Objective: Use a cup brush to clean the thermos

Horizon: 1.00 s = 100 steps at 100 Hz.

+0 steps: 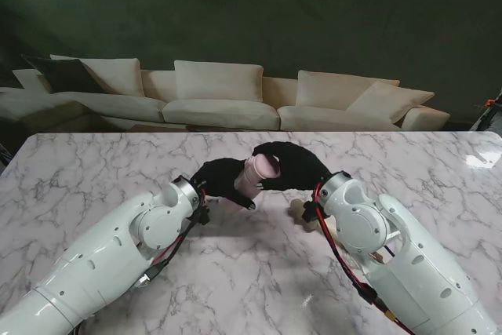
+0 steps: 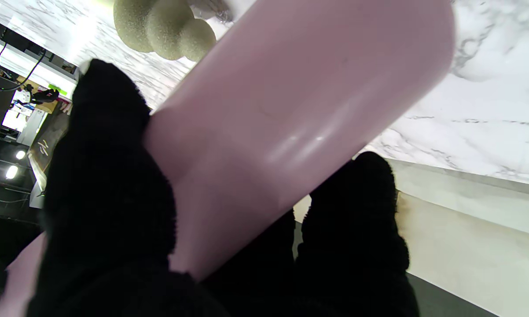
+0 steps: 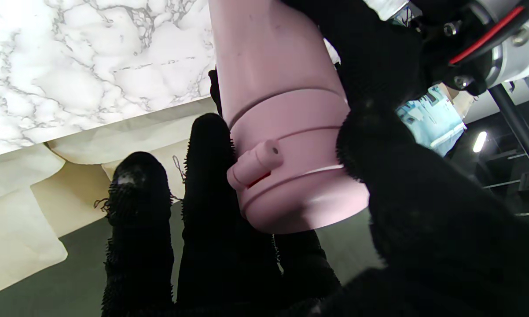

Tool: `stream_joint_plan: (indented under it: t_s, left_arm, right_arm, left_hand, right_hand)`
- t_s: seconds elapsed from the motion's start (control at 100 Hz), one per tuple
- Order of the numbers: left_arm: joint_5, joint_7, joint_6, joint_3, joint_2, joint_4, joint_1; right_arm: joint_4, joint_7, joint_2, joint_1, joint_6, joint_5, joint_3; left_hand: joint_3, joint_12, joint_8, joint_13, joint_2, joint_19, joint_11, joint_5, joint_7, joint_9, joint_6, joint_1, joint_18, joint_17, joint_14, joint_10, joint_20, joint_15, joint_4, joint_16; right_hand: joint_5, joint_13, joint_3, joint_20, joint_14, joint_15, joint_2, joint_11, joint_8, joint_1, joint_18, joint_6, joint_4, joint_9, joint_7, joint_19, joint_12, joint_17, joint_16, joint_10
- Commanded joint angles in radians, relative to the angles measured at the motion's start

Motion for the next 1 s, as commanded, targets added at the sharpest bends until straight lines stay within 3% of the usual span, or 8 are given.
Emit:
stream_joint_plan:
  t_s: [0.0,0.37,0.59,0.69,0.81,0.84,0.88,0.99]
  left_arm:
    - [-0.002,-0.018,-0.007,0.009,-0.008,-0.017,-0.006]
    - [0.011,-0.015,-0.030,0.019,-0.007,-0.003,-0.019]
    - [0.024,-0.022,-0.044,0.023,-0.002,0.001,-0.023]
    - [0.028,-0.025,-0.046,0.023,0.000,0.001,-0.023]
    - [0.027,-0.023,-0.045,0.023,-0.001,0.001,-0.022]
    - [0.027,-0.022,-0.046,0.023,-0.002,0.001,-0.023]
    - [0.026,-0.021,-0.047,0.024,-0.002,0.002,-0.023]
    - [0.024,-0.020,-0.049,0.027,-0.003,0.006,-0.026]
  right_arm:
    - [0.010,-0.029,-0.012,-0.003,-0.014,0.006,0.007]
    - [-0.031,0.000,-0.025,-0.052,0.043,0.214,0.081]
    - [-0.035,0.046,-0.024,-0.060,0.076,0.311,0.103]
    - [-0.030,0.071,-0.013,-0.058,0.046,0.276,0.100]
    - [-0.023,0.062,-0.005,-0.055,0.004,0.173,0.085]
    - [-0.022,0.058,-0.004,-0.055,-0.002,0.155,0.082]
    - [-0.023,0.048,-0.004,-0.056,-0.006,0.133,0.077]
    - [-0.025,0.015,-0.004,-0.058,-0.016,0.059,0.066]
  left_hand:
    - [0.335,0.034,0.028,0.051,0.385,0.052,0.104,0.094,0.096,0.047,-0.170,0.362,-0.073,0.023,-0.015,-0.077,0.020,0.112,0.004,0.041]
    - [0.334,0.035,0.028,0.049,0.387,0.052,0.104,0.093,0.097,0.045,-0.170,0.362,-0.075,0.023,-0.017,-0.079,0.020,0.112,0.002,0.042]
    - [0.333,0.034,0.027,0.049,0.387,0.051,0.104,0.092,0.097,0.045,-0.171,0.362,-0.076,0.022,-0.017,-0.079,0.020,0.112,0.002,0.042]
    - [0.333,0.035,0.027,0.049,0.388,0.051,0.104,0.092,0.097,0.045,-0.171,0.362,-0.077,0.022,-0.017,-0.078,0.020,0.113,0.002,0.042]
    - [0.333,0.035,0.028,0.048,0.388,0.051,0.105,0.094,0.098,0.045,-0.171,0.363,-0.077,0.021,-0.017,-0.078,0.020,0.112,0.003,0.042]
    - [0.332,0.035,0.027,0.049,0.388,0.051,0.104,0.093,0.097,0.045,-0.172,0.362,-0.077,0.022,-0.017,-0.079,0.020,0.113,0.002,0.042]
    - [0.332,0.035,0.028,0.049,0.388,0.051,0.105,0.093,0.098,0.045,-0.173,0.362,-0.077,0.022,-0.017,-0.080,0.020,0.113,0.003,0.042]
    - [0.332,0.034,0.027,0.049,0.388,0.052,0.104,0.093,0.097,0.045,-0.171,0.362,-0.077,0.022,-0.017,-0.079,0.020,0.113,0.003,0.042]
  right_hand:
    - [0.167,0.069,0.233,0.040,-0.033,0.086,0.229,0.100,0.140,0.249,-0.018,-0.479,0.039,0.184,0.446,0.063,0.082,0.047,0.041,-0.138]
    - [0.178,0.278,0.192,0.043,-0.013,0.319,0.227,0.222,-0.013,0.256,0.011,-0.344,0.037,0.368,0.466,0.238,0.198,0.226,0.076,-0.087]
    - [0.242,0.282,0.213,0.039,0.000,0.332,0.210,0.227,-0.021,0.254,0.026,-0.337,0.032,0.377,0.488,0.257,0.219,0.225,0.077,-0.076]
    - [0.184,0.174,0.149,0.036,0.009,0.279,0.211,0.132,-0.060,0.232,0.020,-0.383,0.035,0.294,0.442,0.229,0.213,0.143,0.073,-0.082]
    - [0.037,0.001,-0.014,0.073,0.003,0.176,0.196,0.094,-0.204,0.024,-0.013,-0.406,0.065,0.095,0.446,0.168,0.134,0.011,0.077,-0.093]
    - [0.027,-0.025,-0.009,0.082,0.002,0.163,0.191,0.094,-0.201,-0.044,-0.020,-0.385,0.081,0.065,0.407,0.159,0.118,-0.007,0.076,-0.090]
    - [0.009,-0.074,0.000,0.100,0.000,0.134,0.190,0.089,-0.084,-0.159,-0.031,-0.338,0.158,0.007,0.282,0.135,0.091,-0.043,0.071,-0.090]
    - [-0.094,-0.171,-0.087,0.101,-0.006,0.077,0.134,0.065,-0.082,-0.311,-0.031,-0.257,0.156,-0.120,0.207,0.090,0.070,-0.116,0.051,-0.083]
